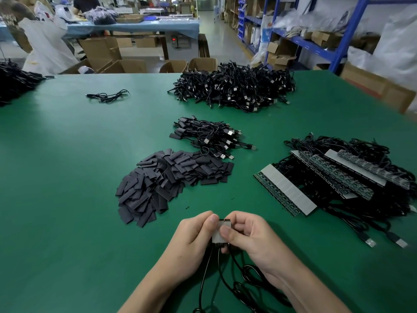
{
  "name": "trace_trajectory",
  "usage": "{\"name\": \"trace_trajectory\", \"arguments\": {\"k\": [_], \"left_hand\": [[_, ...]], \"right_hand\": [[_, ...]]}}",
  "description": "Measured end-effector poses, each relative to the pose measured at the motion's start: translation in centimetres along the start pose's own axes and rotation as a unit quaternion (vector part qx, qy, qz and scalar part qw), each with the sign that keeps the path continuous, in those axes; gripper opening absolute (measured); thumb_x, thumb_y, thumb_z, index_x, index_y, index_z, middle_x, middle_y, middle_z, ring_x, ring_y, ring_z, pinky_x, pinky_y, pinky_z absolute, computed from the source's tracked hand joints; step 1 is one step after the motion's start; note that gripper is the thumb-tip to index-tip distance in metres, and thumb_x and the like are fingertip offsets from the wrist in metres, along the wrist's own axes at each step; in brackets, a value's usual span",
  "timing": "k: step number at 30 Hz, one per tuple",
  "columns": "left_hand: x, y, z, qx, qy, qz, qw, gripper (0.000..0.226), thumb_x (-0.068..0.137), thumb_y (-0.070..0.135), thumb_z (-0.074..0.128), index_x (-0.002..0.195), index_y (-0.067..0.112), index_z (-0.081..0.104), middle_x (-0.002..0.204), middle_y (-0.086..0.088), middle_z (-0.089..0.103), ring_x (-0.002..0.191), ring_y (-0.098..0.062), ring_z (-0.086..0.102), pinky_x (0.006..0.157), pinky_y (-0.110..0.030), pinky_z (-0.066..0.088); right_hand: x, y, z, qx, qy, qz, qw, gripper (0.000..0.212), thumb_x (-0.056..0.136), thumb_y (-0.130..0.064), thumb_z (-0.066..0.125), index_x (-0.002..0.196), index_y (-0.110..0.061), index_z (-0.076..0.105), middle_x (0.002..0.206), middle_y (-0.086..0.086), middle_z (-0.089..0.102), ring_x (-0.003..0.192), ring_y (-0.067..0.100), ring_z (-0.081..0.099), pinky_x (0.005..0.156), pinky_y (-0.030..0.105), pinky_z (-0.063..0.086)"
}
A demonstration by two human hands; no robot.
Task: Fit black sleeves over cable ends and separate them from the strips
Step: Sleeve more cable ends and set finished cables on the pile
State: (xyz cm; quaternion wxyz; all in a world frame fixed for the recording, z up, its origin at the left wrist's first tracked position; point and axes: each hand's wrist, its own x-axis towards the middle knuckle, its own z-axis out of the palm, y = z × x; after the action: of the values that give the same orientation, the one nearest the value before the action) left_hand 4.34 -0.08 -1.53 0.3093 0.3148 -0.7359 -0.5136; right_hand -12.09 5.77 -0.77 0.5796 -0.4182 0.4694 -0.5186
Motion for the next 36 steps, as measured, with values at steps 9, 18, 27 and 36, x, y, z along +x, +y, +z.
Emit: {"name": "trace_trajectory", "arguments": {"k": [9,18,27,36], "left_hand": [[0.0,0.1,0.0,0.006,-0.01,-0.002,1.0,0.044,0.108,0.038,0.039,0.077,0.01,0.053,0.069,-0.003,0.069,0.059,-0.011,0.054,0.059,-0.025,0.042],[0.2,0.3,0.3,0.008,0.024,0.005,1.0,0.047,0.105,0.046,0.041,0.075,0.01,0.051,0.067,-0.008,0.066,0.06,-0.024,0.056,0.06,-0.037,0.046],[0.3,0.1,0.3,-0.016,0.06,0.022,0.998,0.04,0.104,0.047,0.047,0.083,0.021,0.068,0.064,-0.006,0.065,0.058,-0.015,0.063,0.06,-0.031,0.051],[0.2,0.0,0.7,-0.084,0.038,0.007,0.996,0.046,0.105,0.049,0.042,0.091,0.017,0.073,0.063,0.002,0.062,0.062,-0.013,0.061,0.064,-0.029,0.05]], "right_hand": [[-0.1,-0.2,-0.2,0.001,-0.011,0.01,1.0,0.011,0.092,-0.017,0.073,0.085,-0.011,0.067,0.084,0.012,0.072,0.071,0.019,0.066,0.074,0.025,0.055],[-0.3,-0.5,0.4,-0.003,0.014,0.015,1.0,0.013,0.091,-0.02,0.073,0.079,-0.018,0.069,0.083,0.01,0.073,0.07,0.019,0.066,0.072,0.023,0.054],[-0.5,-0.4,1.8,0.061,0.066,0.006,0.996,0.043,0.085,-0.031,0.077,0.089,0.004,0.054,0.081,0.015,0.071,0.07,0.02,0.066,0.069,0.027,0.056],[-0.4,-0.4,1.6,0.067,0.055,-0.002,0.996,0.032,0.086,-0.024,0.082,0.088,-0.001,0.06,0.077,0.01,0.069,0.065,0.019,0.064,0.066,0.024,0.054]]}}
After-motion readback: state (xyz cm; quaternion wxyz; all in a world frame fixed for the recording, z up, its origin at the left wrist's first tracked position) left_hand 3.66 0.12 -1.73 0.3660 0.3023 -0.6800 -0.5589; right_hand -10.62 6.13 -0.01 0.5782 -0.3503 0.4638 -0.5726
